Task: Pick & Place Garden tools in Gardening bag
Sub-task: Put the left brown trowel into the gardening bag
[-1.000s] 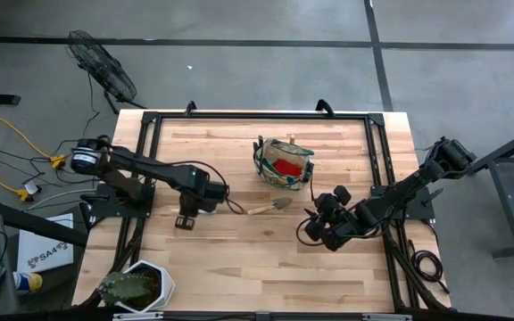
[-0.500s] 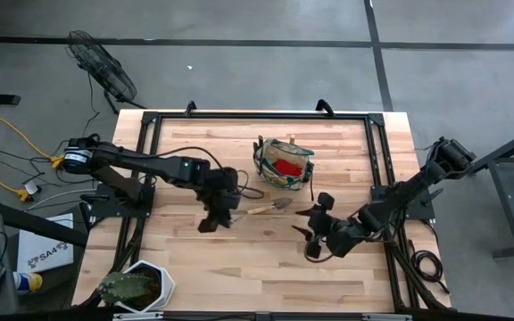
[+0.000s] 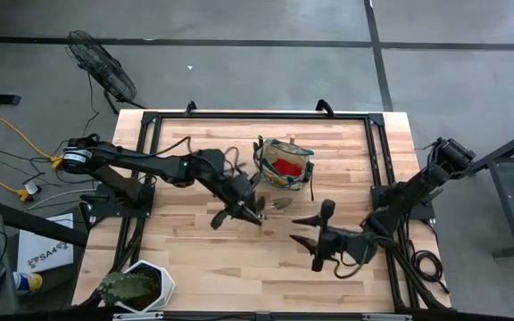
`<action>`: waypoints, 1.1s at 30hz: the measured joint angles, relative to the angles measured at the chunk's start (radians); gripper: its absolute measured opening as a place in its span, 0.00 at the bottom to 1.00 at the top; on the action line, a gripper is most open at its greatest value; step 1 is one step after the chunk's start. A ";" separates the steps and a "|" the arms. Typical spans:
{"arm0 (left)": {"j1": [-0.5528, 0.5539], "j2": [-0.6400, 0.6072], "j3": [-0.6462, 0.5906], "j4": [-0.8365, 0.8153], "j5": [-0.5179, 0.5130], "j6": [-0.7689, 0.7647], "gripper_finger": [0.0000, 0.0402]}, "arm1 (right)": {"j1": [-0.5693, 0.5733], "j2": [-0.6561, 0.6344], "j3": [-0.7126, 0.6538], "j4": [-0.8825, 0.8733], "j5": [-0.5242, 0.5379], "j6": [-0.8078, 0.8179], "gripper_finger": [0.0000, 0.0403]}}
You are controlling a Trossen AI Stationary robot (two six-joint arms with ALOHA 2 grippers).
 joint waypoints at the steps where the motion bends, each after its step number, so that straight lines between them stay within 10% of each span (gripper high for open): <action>1: 0.000 0.000 0.000 0.065 -0.002 -0.012 0.14 | 0.010 0.000 0.000 0.022 0.004 -0.067 0.47; 8: 0.000 0.000 0.000 0.443 -0.108 -0.153 0.14 | 0.055 0.000 0.000 0.235 0.051 -0.543 0.47; 17: -0.001 0.000 0.000 0.543 -0.329 -0.270 0.14 | 0.015 0.000 0.000 0.568 0.003 -1.153 0.47; 33: -0.001 0.001 0.000 0.618 -0.493 -0.315 0.14 | -0.124 0.000 0.000 0.866 -0.212 -1.474 0.43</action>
